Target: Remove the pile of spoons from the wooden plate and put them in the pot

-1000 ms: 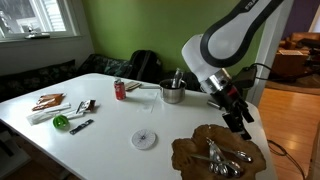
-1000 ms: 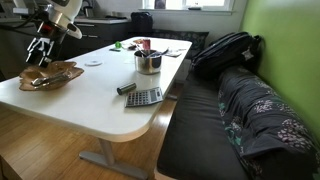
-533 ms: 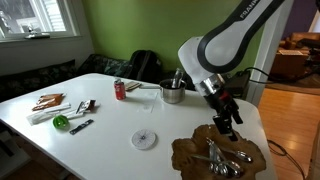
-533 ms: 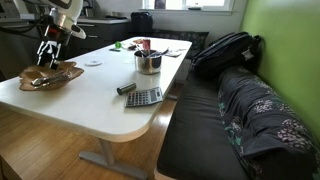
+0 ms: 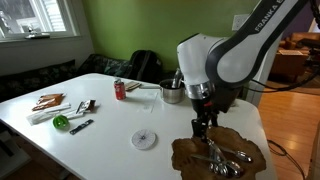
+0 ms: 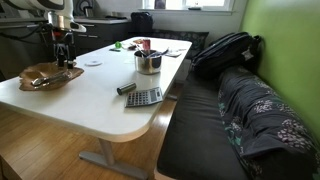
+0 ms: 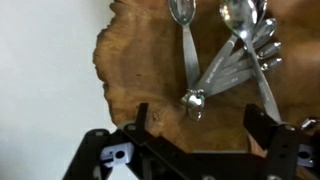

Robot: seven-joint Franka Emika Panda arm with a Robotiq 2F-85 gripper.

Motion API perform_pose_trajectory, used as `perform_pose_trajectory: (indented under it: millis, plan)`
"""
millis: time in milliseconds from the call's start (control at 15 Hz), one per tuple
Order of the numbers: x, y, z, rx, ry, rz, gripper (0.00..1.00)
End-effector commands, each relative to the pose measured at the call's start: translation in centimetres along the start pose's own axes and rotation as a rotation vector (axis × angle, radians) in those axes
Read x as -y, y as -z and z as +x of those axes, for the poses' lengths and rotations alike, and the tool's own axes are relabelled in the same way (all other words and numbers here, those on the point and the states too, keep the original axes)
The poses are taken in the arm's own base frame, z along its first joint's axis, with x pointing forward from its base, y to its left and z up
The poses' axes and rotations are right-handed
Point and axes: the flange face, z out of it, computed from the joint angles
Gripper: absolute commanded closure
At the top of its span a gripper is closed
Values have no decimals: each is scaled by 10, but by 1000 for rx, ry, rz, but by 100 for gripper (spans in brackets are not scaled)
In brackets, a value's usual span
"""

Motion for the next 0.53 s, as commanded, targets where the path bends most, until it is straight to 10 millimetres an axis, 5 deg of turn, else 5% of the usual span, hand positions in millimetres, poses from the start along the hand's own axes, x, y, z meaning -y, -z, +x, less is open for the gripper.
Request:
perform_pose_trajectory:
  millis: [0,67,467]
  plan:
    - [8,-9,-2,-57,-45,5,23]
    - [8,-11,-3,-59,-55,9,37]
    - [2,-22,-7,-47,-88,7,84]
